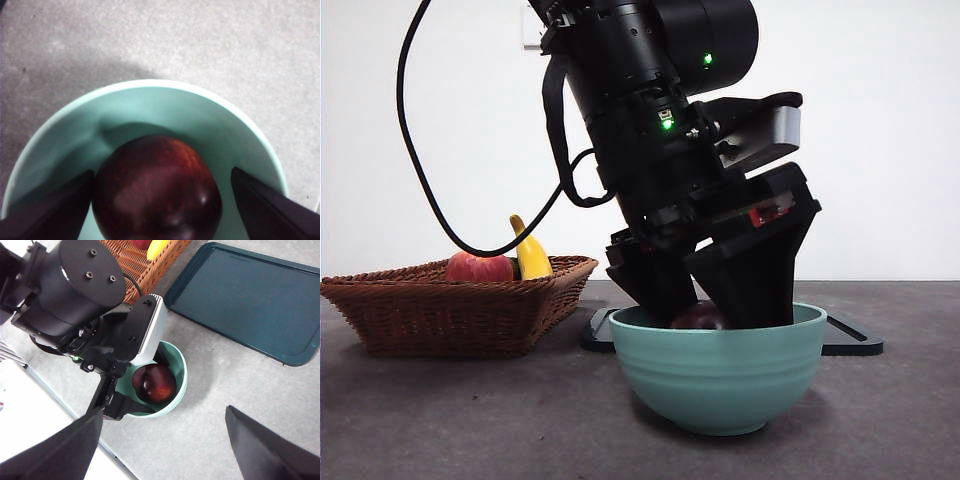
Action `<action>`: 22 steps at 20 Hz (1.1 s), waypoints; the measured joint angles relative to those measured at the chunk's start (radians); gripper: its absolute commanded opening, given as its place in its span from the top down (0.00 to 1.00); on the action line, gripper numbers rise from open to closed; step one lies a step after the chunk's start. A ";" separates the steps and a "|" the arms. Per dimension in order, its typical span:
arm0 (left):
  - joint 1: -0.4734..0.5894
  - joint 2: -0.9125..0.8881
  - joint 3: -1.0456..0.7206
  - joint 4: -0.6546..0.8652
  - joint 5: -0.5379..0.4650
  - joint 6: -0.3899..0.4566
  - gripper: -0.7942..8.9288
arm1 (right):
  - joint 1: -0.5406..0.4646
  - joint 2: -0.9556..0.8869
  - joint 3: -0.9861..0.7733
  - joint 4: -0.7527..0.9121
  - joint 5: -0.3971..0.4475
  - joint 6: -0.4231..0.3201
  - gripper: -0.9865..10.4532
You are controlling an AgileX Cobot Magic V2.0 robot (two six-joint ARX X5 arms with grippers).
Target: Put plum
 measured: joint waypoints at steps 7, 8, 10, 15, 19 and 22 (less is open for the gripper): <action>-0.002 -0.026 0.009 -0.012 0.000 0.000 0.47 | 0.000 0.000 0.000 0.000 0.000 0.000 0.57; -0.001 -0.043 0.018 -0.010 0.000 0.000 0.47 | 0.000 0.000 0.000 0.000 0.000 0.000 0.57; 0.006 -0.098 0.039 -0.010 0.000 -0.010 0.47 | 0.000 0.000 0.000 0.000 0.000 0.000 0.57; 0.071 -0.243 0.057 -0.008 0.000 -0.046 0.47 | 0.000 0.000 0.000 0.000 0.000 0.000 0.57; 0.168 -0.374 0.057 -0.008 0.000 -0.082 0.47 | 0.000 0.000 0.000 0.000 0.000 0.000 0.57; 0.252 -0.489 0.057 -0.024 0.000 -0.095 0.47 | 0.000 0.000 0.000 0.000 0.000 0.000 0.57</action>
